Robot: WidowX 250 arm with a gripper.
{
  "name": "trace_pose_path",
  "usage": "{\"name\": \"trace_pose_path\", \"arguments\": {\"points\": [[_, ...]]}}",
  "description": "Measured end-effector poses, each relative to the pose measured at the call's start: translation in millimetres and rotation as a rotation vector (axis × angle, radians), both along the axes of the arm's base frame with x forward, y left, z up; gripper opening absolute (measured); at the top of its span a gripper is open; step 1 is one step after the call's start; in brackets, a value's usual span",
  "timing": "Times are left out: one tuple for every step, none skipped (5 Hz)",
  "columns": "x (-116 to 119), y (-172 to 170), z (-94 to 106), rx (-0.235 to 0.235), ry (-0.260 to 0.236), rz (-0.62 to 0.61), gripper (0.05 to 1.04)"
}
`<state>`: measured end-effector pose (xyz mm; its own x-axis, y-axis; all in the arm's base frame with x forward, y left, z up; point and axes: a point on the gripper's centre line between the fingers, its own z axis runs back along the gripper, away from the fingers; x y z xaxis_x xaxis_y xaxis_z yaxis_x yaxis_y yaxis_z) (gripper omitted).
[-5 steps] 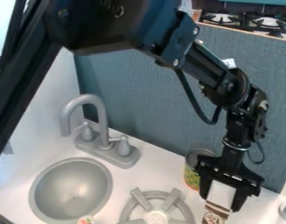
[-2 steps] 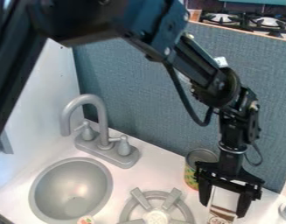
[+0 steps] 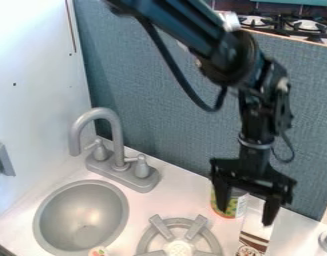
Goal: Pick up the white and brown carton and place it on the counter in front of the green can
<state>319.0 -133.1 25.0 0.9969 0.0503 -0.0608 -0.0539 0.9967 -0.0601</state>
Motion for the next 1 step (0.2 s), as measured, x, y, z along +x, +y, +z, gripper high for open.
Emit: {"name": "trace_pose_path", "arguments": {"points": [[-35.1,1.6,24.8,0.012,-0.024,-0.028,1.007]]}}
